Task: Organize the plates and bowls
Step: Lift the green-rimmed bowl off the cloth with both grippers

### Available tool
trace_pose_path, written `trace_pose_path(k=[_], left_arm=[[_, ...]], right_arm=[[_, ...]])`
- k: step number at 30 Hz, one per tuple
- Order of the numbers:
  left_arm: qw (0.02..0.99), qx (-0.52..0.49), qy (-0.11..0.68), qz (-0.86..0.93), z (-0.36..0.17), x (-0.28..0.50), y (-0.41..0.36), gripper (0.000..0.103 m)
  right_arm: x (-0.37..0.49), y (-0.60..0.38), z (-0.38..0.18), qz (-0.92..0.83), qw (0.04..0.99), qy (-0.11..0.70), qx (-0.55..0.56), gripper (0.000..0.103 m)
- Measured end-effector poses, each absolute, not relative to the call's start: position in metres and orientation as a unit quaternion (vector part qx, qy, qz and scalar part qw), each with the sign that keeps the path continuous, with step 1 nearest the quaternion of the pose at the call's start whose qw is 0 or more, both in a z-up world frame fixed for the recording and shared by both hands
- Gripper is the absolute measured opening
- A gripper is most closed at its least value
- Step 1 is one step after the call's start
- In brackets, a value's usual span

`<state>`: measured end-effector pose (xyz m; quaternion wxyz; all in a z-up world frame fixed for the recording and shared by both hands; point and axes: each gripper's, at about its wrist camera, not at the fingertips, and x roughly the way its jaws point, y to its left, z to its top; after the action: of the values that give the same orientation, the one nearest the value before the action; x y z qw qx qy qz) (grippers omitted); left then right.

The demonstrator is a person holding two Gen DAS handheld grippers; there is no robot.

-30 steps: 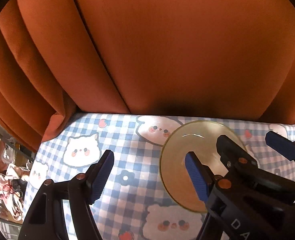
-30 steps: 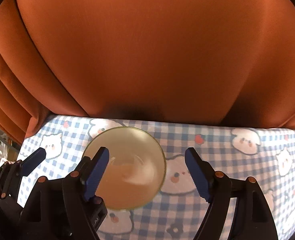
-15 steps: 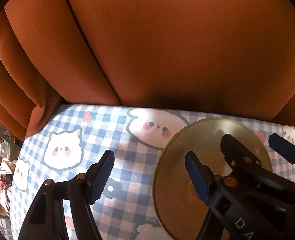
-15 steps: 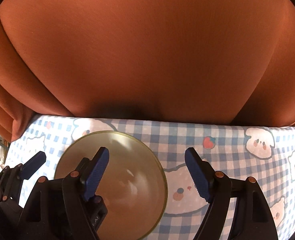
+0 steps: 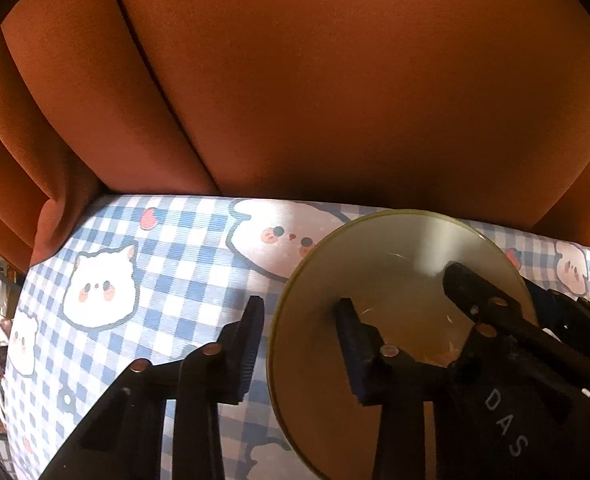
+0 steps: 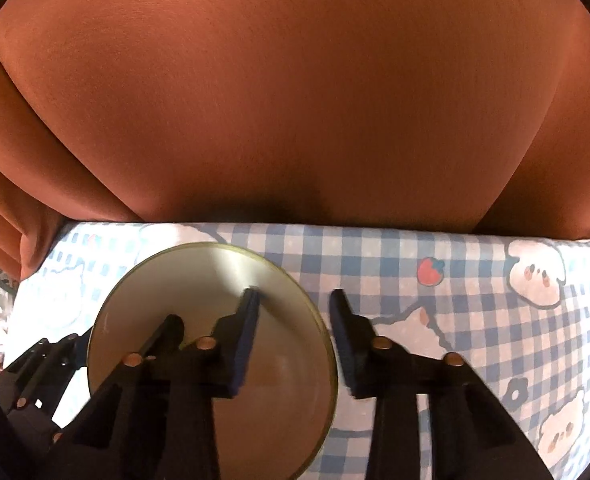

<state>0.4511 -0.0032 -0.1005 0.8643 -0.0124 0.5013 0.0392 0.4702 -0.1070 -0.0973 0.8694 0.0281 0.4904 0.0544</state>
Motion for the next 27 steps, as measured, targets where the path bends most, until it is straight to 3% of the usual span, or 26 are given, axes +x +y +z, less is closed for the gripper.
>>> trace_pose_path(k=[10, 27], left_arm=[[0.859, -0.007, 0.510, 0.045, -0.102, 0.442, -0.015, 0.027], [0.850, 0.023, 0.522, 0.067, -0.087, 0.427, -0.025, 0.027]], right_arm=[[0.455, -0.118, -0.095, 0.060, 0.864, 0.499, 0.028, 0.021], [0.439, -0.130, -0.083, 0.072, 0.851, 0.518, 0.043, 0.016]])
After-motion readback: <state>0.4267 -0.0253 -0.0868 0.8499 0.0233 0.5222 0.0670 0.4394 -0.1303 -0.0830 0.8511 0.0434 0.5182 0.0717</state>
